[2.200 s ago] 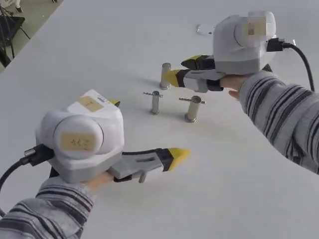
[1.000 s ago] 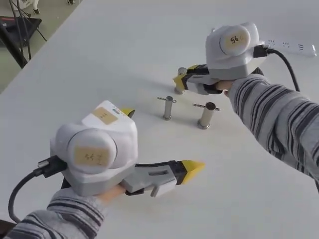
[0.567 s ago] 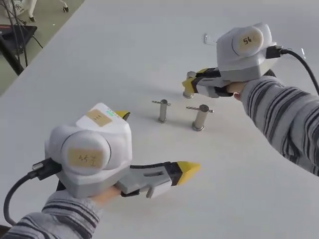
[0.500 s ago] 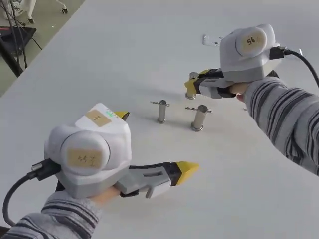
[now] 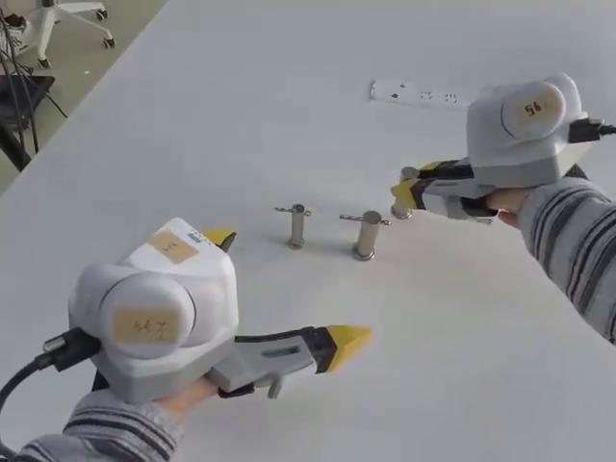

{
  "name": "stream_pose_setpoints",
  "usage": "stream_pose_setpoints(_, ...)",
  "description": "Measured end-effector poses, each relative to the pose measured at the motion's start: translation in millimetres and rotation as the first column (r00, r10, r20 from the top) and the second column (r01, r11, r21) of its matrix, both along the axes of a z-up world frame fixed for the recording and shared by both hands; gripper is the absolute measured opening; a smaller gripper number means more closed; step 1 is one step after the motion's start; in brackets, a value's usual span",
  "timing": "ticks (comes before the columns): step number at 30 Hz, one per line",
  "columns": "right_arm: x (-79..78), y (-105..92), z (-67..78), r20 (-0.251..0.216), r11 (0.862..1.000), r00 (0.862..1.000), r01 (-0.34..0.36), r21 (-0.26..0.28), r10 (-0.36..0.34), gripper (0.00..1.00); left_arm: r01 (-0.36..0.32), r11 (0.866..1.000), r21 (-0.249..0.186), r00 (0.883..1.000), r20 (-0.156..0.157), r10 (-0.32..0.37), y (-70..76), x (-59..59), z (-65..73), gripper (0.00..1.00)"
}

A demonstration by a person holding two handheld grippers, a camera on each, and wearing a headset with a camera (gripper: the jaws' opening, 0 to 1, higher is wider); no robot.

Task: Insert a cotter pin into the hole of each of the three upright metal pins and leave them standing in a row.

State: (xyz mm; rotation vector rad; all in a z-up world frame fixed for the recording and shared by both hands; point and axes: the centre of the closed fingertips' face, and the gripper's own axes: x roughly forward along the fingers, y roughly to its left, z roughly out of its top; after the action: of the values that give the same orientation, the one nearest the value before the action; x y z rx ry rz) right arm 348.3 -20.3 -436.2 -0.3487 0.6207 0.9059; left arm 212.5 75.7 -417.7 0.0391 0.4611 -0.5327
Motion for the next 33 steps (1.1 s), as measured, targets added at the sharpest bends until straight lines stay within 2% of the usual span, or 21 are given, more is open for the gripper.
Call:
stream_pose_setpoints(7,-17.6,-23.7,-6.1,-0.018,1.0,1.0,0.014,-0.017,-0.014,0.08,-0.004,1.0,0.004,1.0,0.003,0.004,4.0,-5.5,2.4,0.99)
stream_pose_setpoints(14,-35.0,-33.9,-5.1,-0.023,1.0,1.0,0.017,-0.016,-0.017,0.08,-0.005,1.0,0.012,1.0,0.003,0.005,6.8,-9.5,3.1,0.99)
stream_pose_setpoints(33,-82.2,-28.8,-6.9,-0.038,1.0,0.999,-0.026,0.016,0.027,0.08,-0.015,1.0,0.01,1.0,0.017,0.014,5.2,-17.1,9.4,0.98)
